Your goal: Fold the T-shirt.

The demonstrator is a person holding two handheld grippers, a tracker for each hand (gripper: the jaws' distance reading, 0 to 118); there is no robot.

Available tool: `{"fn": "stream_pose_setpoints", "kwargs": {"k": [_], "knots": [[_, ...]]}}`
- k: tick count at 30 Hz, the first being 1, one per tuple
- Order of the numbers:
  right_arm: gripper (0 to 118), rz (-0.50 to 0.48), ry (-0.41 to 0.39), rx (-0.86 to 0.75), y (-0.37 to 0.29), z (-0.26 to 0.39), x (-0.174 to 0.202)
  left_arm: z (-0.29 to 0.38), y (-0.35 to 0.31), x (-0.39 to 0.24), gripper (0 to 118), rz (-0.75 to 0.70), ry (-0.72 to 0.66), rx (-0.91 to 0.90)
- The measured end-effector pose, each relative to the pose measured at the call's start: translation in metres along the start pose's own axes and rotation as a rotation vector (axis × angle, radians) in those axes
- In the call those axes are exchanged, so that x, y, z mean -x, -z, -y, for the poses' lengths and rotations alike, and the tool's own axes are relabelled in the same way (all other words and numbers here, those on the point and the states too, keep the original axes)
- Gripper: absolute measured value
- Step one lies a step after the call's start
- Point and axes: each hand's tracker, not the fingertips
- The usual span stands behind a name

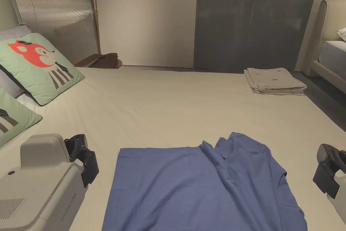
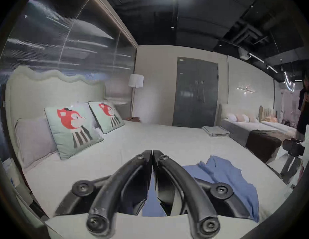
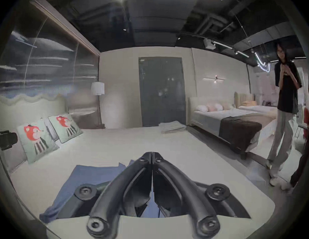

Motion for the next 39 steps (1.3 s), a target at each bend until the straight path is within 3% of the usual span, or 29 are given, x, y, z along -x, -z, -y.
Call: {"fn": "stream_pose_setpoints", "kwargs": {"k": [7,15,16,19,20,27,29,32,36,39], "knots": [[0,-0.019,-0.015,0.052,0.024,0.011,0.007,-0.002,0.059,-0.001,1,0.045,-0.015,0.128],[0,-0.015,-0.013,0.158,0.085,0.032,0.003,0.02,0.212,0.007,4,0.053,-0.016,0.412],[0,-0.013,-0.016,0.172,0.094,0.035,0.003,0.024,0.231,0.008,23,0.051,-0.025,0.443],[0,-0.008,-0.025,0.208,0.121,0.045,0.003,0.043,0.297,0.015,102,0.031,-0.038,0.574],[0,-0.005,-0.027,0.223,0.13,0.049,0.002,0.051,0.316,0.017,107,0.018,-0.036,0.625],[0,0.013,-0.048,0.31,0.181,0.072,-0.002,0.11,0.413,0.022,107,-0.063,-0.028,0.8],[0,0.018,-0.044,0.324,0.191,0.078,-0.003,0.126,0.429,0.021,102,-0.084,-0.039,0.83],[0,0.016,-0.047,0.342,0.202,0.085,-0.006,0.141,0.441,0.017,75,-0.101,-0.036,0.841],[0,0.016,-0.06,0.367,0.214,0.092,-0.008,0.146,0.437,0.008,70,-0.115,0.018,0.825],[1,0.018,-0.037,0.396,0.227,0.096,-0.011,0.142,0.43,0.005,26,-0.099,0.023,0.801]]}}
